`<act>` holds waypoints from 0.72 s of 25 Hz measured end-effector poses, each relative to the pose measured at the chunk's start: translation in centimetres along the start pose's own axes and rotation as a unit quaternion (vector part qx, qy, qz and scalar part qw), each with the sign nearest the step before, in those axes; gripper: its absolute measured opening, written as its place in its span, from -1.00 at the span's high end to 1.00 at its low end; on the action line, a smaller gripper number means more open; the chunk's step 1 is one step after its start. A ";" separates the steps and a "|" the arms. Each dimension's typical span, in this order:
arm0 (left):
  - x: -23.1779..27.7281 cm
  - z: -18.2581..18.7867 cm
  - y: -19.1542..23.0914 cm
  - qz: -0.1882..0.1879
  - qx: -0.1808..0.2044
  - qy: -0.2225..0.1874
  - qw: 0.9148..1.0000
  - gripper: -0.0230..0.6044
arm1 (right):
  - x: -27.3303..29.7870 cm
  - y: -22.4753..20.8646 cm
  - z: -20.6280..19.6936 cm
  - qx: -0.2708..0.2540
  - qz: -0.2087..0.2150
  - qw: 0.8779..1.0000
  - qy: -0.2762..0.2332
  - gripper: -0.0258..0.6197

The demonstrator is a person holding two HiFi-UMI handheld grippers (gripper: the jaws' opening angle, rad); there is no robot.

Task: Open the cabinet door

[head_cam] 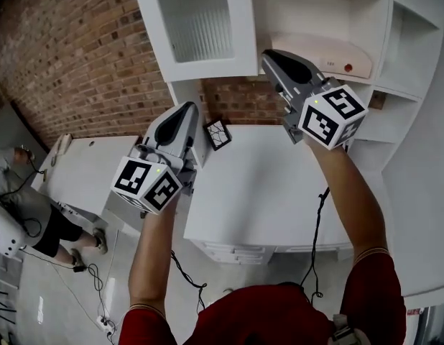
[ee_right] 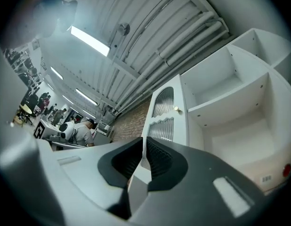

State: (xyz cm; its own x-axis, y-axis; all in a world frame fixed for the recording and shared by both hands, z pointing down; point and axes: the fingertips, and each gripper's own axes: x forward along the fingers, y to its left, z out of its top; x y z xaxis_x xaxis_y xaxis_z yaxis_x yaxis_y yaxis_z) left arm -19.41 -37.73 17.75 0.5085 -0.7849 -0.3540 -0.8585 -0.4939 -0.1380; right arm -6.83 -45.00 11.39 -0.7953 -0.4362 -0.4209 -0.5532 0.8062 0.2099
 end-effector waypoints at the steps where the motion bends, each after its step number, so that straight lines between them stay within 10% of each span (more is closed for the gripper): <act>1: 0.1 0.4 0.6 -0.008 0.002 0.000 1.000 0.93 | 0.9 -0.1 0.3 -0.002 -0.008 1.000 0.002 0.82; 18: 2.6 0.1 6.7 -0.045 -0.039 -0.010 0.998 0.92 | 11.4 -7.1 5.1 -0.138 -0.125 0.981 0.055 0.66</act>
State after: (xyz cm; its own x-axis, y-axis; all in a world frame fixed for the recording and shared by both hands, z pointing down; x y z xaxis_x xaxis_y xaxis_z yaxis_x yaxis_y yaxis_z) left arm -23.86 -43.01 15.86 0.5812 -0.7293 -0.3610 -0.8014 -0.5900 -0.0982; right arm -10.74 -53.64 0.59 -0.6402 -0.6585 -0.3955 -0.7680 0.5368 0.3493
